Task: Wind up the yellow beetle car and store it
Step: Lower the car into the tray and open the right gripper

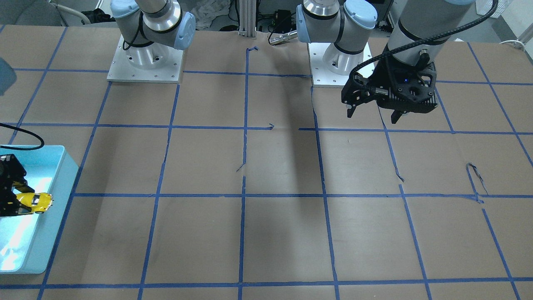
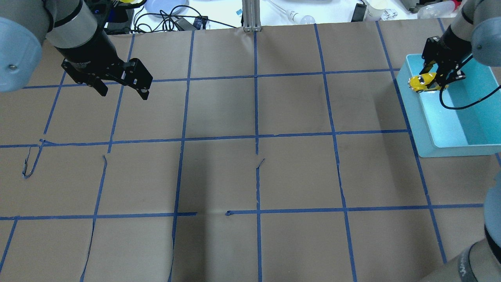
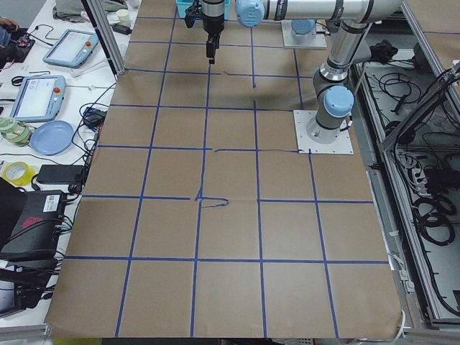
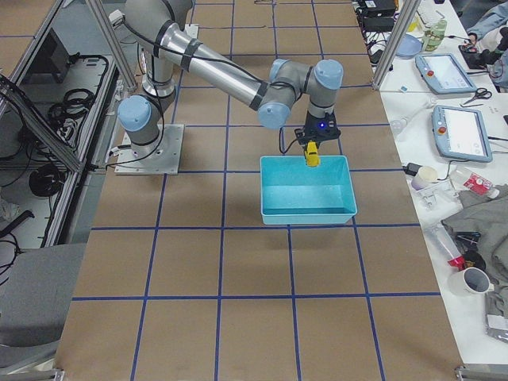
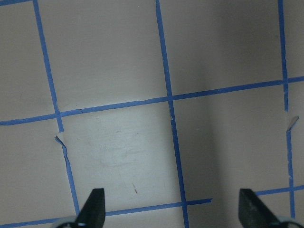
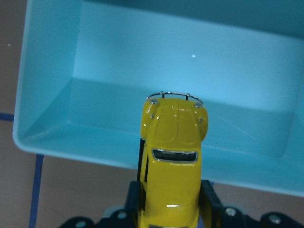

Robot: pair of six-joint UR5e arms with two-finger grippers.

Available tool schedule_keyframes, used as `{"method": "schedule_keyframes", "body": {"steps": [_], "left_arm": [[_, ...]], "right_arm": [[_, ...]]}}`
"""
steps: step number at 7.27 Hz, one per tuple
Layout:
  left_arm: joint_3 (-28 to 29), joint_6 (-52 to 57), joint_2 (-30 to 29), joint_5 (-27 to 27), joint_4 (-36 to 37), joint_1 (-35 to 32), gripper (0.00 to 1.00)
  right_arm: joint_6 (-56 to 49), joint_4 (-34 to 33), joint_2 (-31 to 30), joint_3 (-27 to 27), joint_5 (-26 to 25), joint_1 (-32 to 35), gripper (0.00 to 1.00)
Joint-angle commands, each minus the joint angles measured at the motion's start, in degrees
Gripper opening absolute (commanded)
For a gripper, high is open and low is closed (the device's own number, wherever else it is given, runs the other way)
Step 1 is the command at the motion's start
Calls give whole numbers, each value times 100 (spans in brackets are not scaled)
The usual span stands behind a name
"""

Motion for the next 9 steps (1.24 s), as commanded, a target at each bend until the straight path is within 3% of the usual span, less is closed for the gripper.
{"method": "schedule_keyframes", "body": {"steps": [1,5,6,8,9], "left_arm": [[-27,2,25,-1,18,5,100],[-27,2,26,-1,18,5,100],[-27,2,34,-10,18,5,100],[-27,2,26,-10,27,5,100],[-27,2,34,-10,27,5,100]], "right_arm": [[-120,-271,208,13,-32,-351,0],[-155,-386,489,144,-94,-580,3],[-164,-386,507,153,-338,-580,27],[-164,-386,516,136,-567,-580,87],[-155,-369,481,118,-560,-580,100]]}}
